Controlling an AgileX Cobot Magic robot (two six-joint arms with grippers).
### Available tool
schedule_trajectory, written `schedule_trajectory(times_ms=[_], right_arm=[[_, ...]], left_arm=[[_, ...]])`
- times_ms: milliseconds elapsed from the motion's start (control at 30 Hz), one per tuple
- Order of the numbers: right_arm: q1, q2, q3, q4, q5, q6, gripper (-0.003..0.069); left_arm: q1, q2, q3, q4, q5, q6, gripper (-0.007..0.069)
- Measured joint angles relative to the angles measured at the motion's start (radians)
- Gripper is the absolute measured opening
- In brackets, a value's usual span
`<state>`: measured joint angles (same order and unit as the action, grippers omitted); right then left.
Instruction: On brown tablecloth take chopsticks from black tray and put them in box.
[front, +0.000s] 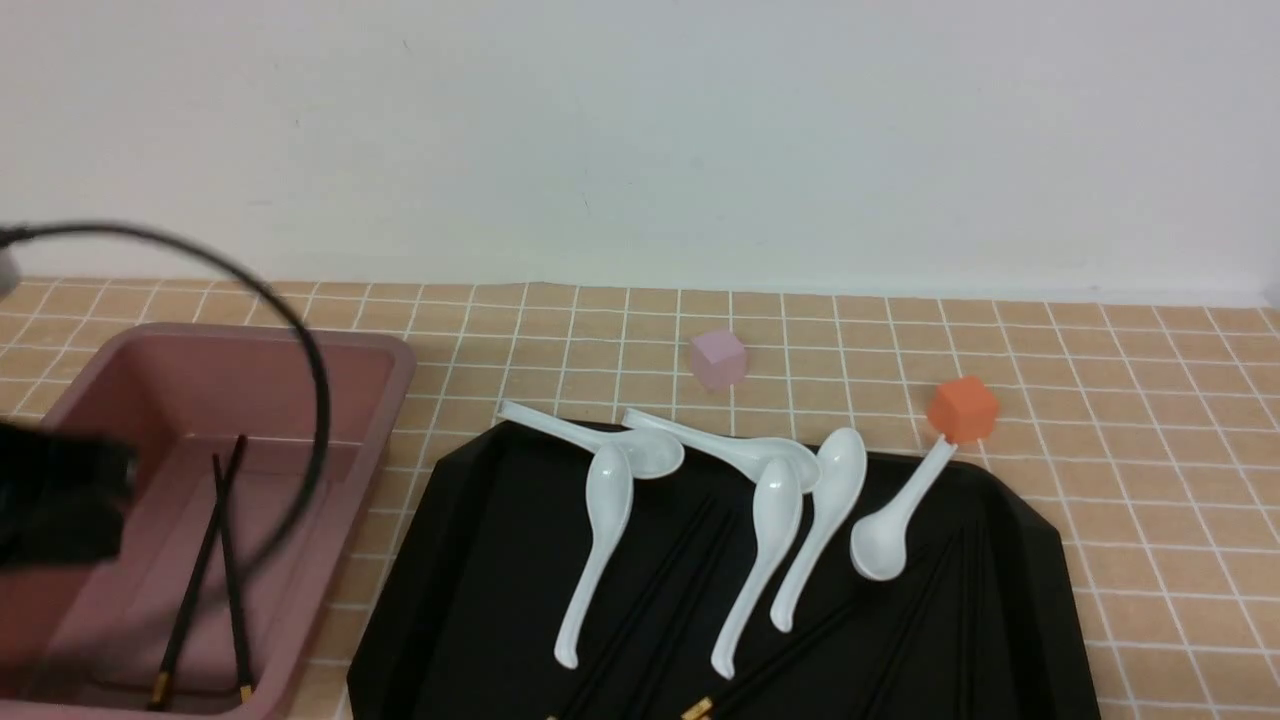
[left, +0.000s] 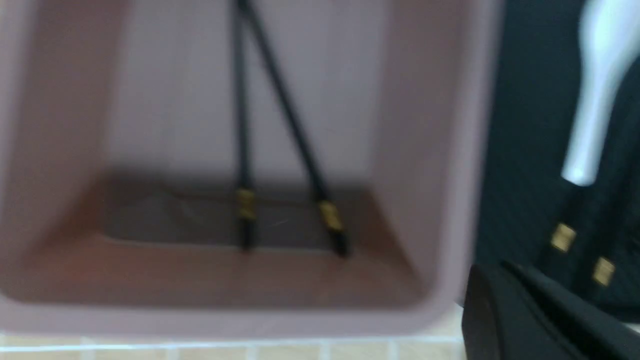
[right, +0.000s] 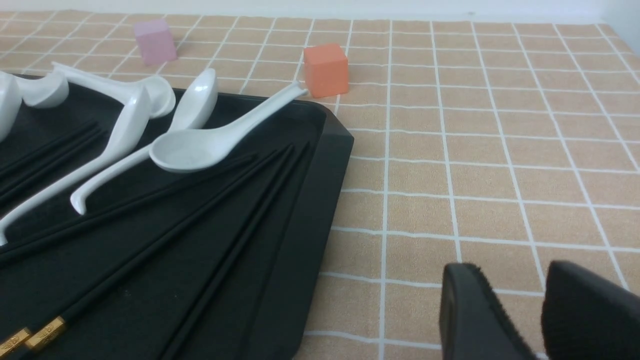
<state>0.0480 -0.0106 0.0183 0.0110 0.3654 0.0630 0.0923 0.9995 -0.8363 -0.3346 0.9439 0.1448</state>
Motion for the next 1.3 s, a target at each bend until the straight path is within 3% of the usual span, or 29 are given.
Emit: schedule_trajectory(times_ms=[67,233,433,800,933,1167,1300], right_arm=[[0.000,0.000,0.000,0.000,0.000,0.000,0.0240],[0.000,0.000,0.000,0.000,0.000,0.000,0.0240],[0.000,0.000,0.000,0.000,0.000,0.000,0.0240],[0.000,0.000,0.000,0.000,0.000,0.000,0.0240],[0.000,0.000,0.000,0.000,0.000,0.000,0.0240],[0.000,0.000,0.000,0.000,0.000,0.000,0.0240],[0.000,0.000,0.000,0.000,0.000,0.000,0.0240]], left_arm=[[0.000,-0.066,0.053,-0.038,-0.018,0.027,-0.0013],[0.000,-0.394,0.282,-0.283,-0.104,0.109,-0.0013],[0.000,-0.661,0.360,-0.416,-0.132,0.121,-0.0013],[0.000,-0.838,0.361,-0.437,-0.136,0.125,-0.0013],[0.000,-0.840,0.362,-0.390,-0.178,0.156,-0.0013],[-0.007,-0.843,0.453,-0.374,-0.442,0.174,-0.0013],[-0.075,-0.876,0.554,-0.320,-0.562,0.137,-0.0013]])
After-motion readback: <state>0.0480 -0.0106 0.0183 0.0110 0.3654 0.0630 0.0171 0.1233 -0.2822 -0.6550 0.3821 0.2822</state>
